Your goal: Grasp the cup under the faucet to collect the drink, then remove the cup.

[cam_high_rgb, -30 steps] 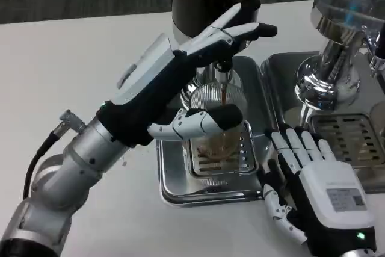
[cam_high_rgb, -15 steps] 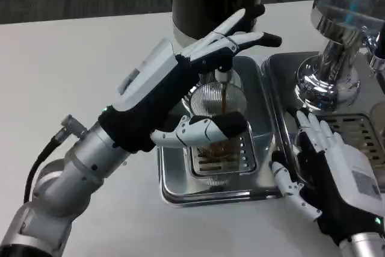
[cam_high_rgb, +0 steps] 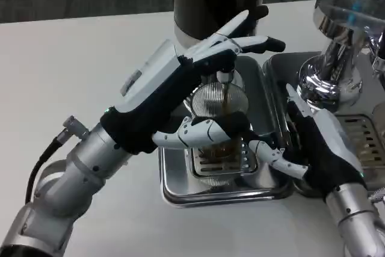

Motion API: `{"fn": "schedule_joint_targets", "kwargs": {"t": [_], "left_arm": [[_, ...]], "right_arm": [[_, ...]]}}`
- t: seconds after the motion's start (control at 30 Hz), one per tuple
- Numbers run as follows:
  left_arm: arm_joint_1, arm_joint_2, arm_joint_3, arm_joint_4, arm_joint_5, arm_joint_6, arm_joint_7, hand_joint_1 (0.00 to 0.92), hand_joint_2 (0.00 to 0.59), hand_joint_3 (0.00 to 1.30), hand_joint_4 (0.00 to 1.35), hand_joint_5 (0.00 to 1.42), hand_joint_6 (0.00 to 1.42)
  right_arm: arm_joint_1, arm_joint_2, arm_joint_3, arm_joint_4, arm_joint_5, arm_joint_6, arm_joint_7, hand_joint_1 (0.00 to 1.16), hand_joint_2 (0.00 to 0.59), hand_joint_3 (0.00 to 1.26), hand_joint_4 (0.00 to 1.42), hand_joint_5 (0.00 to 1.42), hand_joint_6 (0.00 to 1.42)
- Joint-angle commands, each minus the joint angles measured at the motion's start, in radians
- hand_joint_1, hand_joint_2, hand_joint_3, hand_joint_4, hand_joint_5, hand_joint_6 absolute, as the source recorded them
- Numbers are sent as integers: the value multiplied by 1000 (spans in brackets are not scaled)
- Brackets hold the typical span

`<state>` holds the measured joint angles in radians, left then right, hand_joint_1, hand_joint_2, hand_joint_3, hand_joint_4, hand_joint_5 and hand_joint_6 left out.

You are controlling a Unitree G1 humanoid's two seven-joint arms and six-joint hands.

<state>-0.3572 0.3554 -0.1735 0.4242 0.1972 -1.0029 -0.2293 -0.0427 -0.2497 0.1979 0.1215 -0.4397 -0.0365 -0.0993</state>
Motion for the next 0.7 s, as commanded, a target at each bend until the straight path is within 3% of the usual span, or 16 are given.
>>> {"fn": "schedule_joint_targets", "kwargs": {"t": [0.03,0.43,0.57,0.7], "left_arm": [[14,13,-16,13,8,2,-26,0,167,266,28,242,182],[15,22,-10,7,9,7,-23,0,174,268,28,242,184],[26,23,-2,-6,20,16,-11,0,175,268,28,242,183],[51,26,22,-37,32,27,16,0,175,251,4,229,104]], "right_arm": [[-46,11,-7,43,28,6,33,526,205,0,0,0,0],[-99,37,22,118,43,-18,52,525,202,0,0,0,0],[-106,54,10,141,46,-10,33,525,202,0,0,0,0],[-109,54,13,149,40,-22,32,525,202,0,0,0,0]]}}
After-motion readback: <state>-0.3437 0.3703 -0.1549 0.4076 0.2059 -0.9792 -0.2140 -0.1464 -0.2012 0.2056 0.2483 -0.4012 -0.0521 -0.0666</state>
